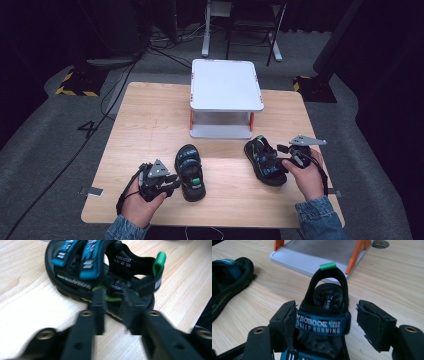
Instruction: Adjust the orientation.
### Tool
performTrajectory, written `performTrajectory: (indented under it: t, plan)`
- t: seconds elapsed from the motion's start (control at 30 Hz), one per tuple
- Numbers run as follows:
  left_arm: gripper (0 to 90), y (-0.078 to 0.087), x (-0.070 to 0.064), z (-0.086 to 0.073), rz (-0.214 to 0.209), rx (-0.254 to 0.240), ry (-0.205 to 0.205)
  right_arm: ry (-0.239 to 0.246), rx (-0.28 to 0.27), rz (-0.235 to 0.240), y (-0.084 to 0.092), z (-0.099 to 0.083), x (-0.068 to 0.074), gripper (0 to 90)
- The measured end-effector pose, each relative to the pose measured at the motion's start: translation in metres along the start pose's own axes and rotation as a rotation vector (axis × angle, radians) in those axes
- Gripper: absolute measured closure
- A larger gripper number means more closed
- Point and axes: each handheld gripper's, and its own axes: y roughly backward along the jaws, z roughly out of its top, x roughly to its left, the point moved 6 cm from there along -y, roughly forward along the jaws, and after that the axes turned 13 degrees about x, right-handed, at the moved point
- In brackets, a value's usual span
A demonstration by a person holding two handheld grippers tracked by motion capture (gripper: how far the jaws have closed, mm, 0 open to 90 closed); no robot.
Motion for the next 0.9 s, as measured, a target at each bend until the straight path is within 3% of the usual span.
performTrajectory:
  t: [0.07, 0.17, 0.23, 0.33, 0.4, 0.47, 0.5, 0.53, 0.63, 0.9]
  plan:
    - [57.0, 0.000, 0.003, 0.002, 0.032, -0.021, 0.011, 0.005, 0.000, 0.002, -0.001, 0.002, 0.001, 32.8]
    - [41.7, 0.001, 0.008, 0.008, 0.042, -0.076, 0.042, 0.005, 0.003, -0.002, 0.000, 0.000, 0.002, 32.8]
    - [35.0, 0.000, 0.008, 0.015, 0.028, -0.102, 0.040, 0.001, 0.003, -0.005, 0.002, -0.003, 0.001, 32.8]
    - [30.8, -0.010, 0.004, 0.025, 0.015, -0.090, -0.002, -0.012, 0.001, -0.016, 0.007, -0.009, -0.001, 32.8]
    - [32.1, -0.018, 0.006, 0.033, 0.052, -0.088, -0.021, -0.025, 0.002, -0.025, 0.011, -0.014, -0.003, 32.8]
    - [33.4, -0.025, 0.013, 0.039, 0.095, -0.078, -0.015, -0.033, 0.003, -0.035, 0.014, -0.020, -0.006, 32.8]
    - [38.3, -0.029, 0.015, 0.040, 0.115, -0.072, -0.020, -0.041, 0.003, -0.038, 0.016, -0.023, -0.007, 32.8]
    - [50.9, -0.033, 0.016, 0.040, 0.113, -0.057, -0.026, -0.046, 0.001, -0.042, 0.018, -0.025, -0.009, 32.9]
    - [65.3, -0.040, 0.018, 0.043, 0.107, -0.052, -0.032, -0.067, 0.001, -0.056, 0.024, -0.034, -0.014, 32.8]
    - [70.5, -0.038, 0.019, 0.050, 0.096, -0.052, -0.033, -0.109, -0.012, -0.086, 0.039, -0.050, -0.022, 32.9]
